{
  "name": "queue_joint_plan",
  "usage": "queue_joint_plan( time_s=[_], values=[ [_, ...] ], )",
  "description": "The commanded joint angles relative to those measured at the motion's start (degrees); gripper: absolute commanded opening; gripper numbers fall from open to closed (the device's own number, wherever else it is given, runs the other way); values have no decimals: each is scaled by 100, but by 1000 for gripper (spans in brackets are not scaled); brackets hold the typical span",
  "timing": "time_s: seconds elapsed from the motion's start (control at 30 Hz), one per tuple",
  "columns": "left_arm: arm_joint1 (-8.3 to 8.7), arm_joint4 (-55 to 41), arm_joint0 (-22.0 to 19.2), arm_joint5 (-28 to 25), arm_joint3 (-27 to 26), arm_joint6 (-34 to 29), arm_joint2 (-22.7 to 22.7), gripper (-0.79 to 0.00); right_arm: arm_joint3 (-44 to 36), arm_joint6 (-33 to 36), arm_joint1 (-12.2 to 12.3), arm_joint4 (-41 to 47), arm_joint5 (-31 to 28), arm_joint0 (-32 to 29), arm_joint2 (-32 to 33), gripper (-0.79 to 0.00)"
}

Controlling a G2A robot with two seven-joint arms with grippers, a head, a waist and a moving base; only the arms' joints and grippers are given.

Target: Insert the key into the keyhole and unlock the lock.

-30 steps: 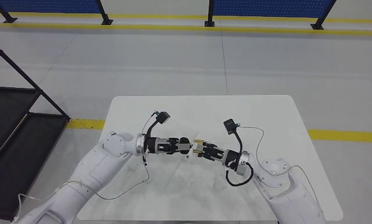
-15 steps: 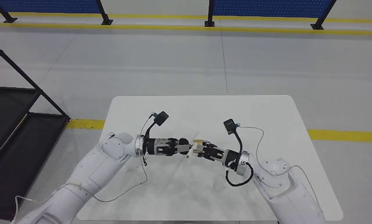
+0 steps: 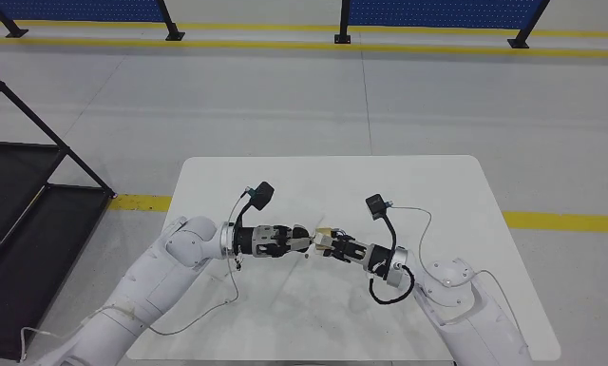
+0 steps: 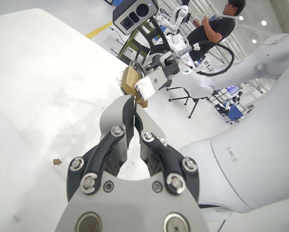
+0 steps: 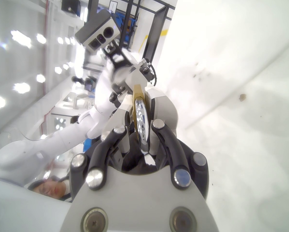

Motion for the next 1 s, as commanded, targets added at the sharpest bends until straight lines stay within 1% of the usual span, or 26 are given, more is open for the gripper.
queue_joint_plan(
  time_s=[0.0, 0.27, 0.63, 0.97],
  values=[
    [0, 238, 62, -40, -65, 176, -50, -785, 0, 0, 0, 0, 0, 0, 0, -785],
    [-9, 1022, 263, -194, -280, 795, -226, -785, 0, 0, 0, 0, 0, 0, 0, -785],
    [-38, 2246, 533, -227, -587, 1659, -468, -785, 0, 0, 0, 0, 0, 0, 0, -785],
    [-91, 3724, 867, -76, -915, 2709, -718, -785, 0, 0, 0, 0, 0, 0, 0, -785]
  ],
)
